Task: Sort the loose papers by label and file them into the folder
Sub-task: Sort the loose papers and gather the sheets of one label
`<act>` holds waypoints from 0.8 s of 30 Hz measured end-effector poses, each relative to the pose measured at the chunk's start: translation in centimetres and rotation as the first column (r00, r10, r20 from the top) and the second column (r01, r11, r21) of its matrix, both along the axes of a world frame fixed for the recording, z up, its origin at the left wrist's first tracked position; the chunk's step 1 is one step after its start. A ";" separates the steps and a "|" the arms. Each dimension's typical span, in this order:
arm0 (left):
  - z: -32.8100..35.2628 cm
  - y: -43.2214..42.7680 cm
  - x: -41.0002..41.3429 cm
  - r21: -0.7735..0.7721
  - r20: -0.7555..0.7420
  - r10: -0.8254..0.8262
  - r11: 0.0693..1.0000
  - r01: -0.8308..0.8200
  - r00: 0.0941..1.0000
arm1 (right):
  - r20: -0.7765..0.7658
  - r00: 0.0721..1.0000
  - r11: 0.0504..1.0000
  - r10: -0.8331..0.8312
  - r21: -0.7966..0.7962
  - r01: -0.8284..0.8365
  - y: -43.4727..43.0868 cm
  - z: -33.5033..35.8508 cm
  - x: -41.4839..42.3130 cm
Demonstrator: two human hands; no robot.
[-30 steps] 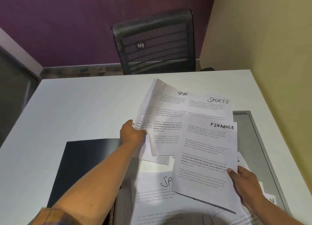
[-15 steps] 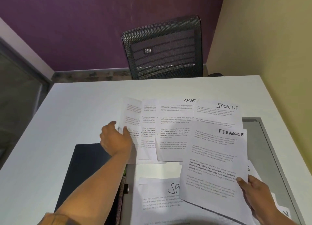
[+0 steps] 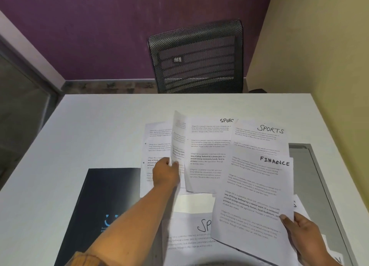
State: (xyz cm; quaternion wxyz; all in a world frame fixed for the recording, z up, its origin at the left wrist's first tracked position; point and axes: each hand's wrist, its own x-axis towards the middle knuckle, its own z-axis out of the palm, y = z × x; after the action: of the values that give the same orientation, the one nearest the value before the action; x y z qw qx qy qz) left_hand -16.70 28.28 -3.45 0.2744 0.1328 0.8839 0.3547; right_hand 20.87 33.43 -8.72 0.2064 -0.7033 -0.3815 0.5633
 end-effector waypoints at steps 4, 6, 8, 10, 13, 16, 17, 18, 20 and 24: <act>1.0 -1.0 -1.9 0.098 -0.117 -0.005 0.995 0.017 0.993 | 0.002 1.000 1.000 -0.006 0.007 0.006 0.2 0.2 -0.3; 1.2 -2.6 -3.6 0.041 -0.221 -0.050 0.997 0.060 0.974 | 0.008 1.000 0.999 -0.015 0.031 0.015 0.2 0.5 -0.6; 1.2 -4.4 -5.1 -0.046 -0.292 -0.146 0.989 0.138 0.945 | 0.010 1.000 0.999 -0.022 0.042 0.022 0.2 0.6 -0.7; 0.9 -5.8 -6.2 -0.077 -0.242 -0.212 0.977 0.199 0.947 | 0.021 0.999 0.999 -0.035 0.041 0.034 0.1 0.6 -0.8; 1.1 -7.3 -6.5 -0.215 -0.243 -0.334 0.934 0.285 0.911 | 0.025 0.999 0.999 -0.034 0.032 0.034 0.1 0.7 -0.9; 1.6 -7.8 -5.5 -0.362 -0.503 -0.396 0.904 0.228 0.769 | 0.027 0.999 0.999 -0.039 0.039 0.038 0.0 1.0 -1.1; 1.8 -7.4 -4.7 -0.331 -0.558 -0.385 0.916 0.228 0.735 | 0.025 0.999 0.999 -0.034 0.041 0.032 -0.1 1.2 -1.1; 2.2 -6.7 -3.6 -0.280 -0.557 -0.361 0.930 0.240 0.748 | 0.020 0.999 0.999 -0.036 0.039 0.035 0.0 1.2 -1.1; 2.0 -4.8 -1.1 -0.199 -0.392 -0.279 0.956 0.215 0.877 | 0.015 0.999 0.999 -0.037 0.037 0.037 -0.1 1.6 -1.3; 0.8 -1.4 2.6 -0.196 0.014 -0.171 0.966 0.170 0.985 | -0.005 1.000 0.998 -0.031 0.051 0.031 0.0 2.7 -1.7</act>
State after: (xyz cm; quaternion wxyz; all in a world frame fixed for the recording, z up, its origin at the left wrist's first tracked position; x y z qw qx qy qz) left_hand -14.15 26.83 -2.61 0.3142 0.1812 0.9003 0.2405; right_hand 19.18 33.41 -6.05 0.2338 -0.7024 -0.3843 0.5516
